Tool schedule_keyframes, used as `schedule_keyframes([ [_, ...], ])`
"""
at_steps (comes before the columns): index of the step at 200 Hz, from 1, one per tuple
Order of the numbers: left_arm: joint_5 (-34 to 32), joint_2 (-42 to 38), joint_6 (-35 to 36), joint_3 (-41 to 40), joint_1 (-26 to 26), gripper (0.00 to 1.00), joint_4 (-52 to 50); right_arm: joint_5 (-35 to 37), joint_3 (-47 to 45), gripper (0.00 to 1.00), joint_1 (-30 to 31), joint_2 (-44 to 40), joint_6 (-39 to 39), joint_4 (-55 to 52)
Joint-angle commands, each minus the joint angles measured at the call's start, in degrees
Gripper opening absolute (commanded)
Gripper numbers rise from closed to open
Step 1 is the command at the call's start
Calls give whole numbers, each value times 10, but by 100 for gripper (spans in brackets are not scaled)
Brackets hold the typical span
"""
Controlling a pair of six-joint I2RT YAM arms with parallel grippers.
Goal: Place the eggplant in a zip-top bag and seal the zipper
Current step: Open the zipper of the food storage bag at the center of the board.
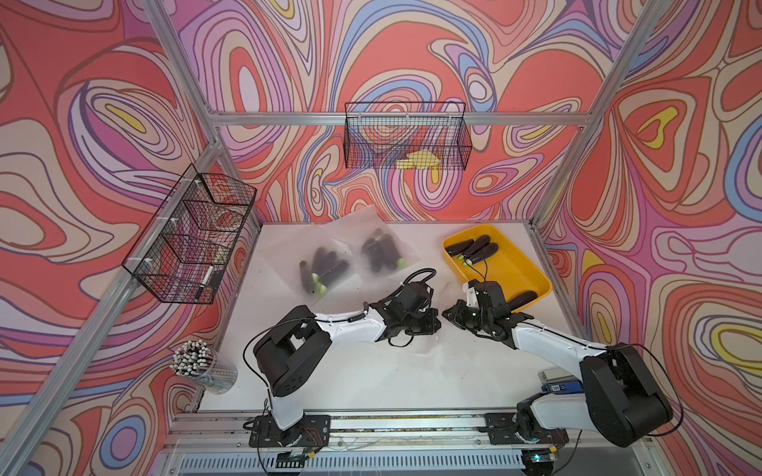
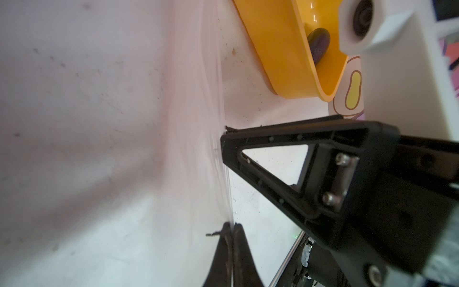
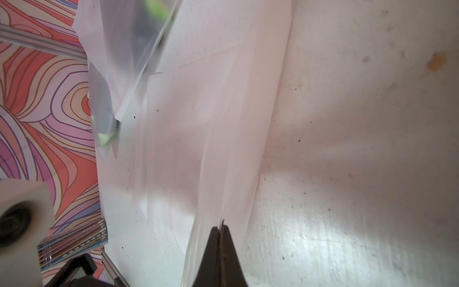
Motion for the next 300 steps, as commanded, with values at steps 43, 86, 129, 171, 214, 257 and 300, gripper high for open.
schedule_keyframes([
  [43,-12,1,5,8,6,25,-25,-1,4,0,2,0,-19,-3],
  [86,-11,27,24,40,13,39,-39,-9,-4,0,2,5,-19,4],
  [129,-30,61,59,91,14,36,-81,-12,-5,0,5,14,-19,8],
  [171,-44,74,80,107,14,29,-101,-13,2,0,7,10,-22,2],
  [214,-51,94,78,120,20,31,-104,-15,5,0,7,11,-25,-8],
  [257,-59,110,90,137,21,28,-114,-9,14,0,8,20,-27,-17],
  [300,-70,116,104,143,21,26,-136,0,19,0,8,17,-31,-30],
])
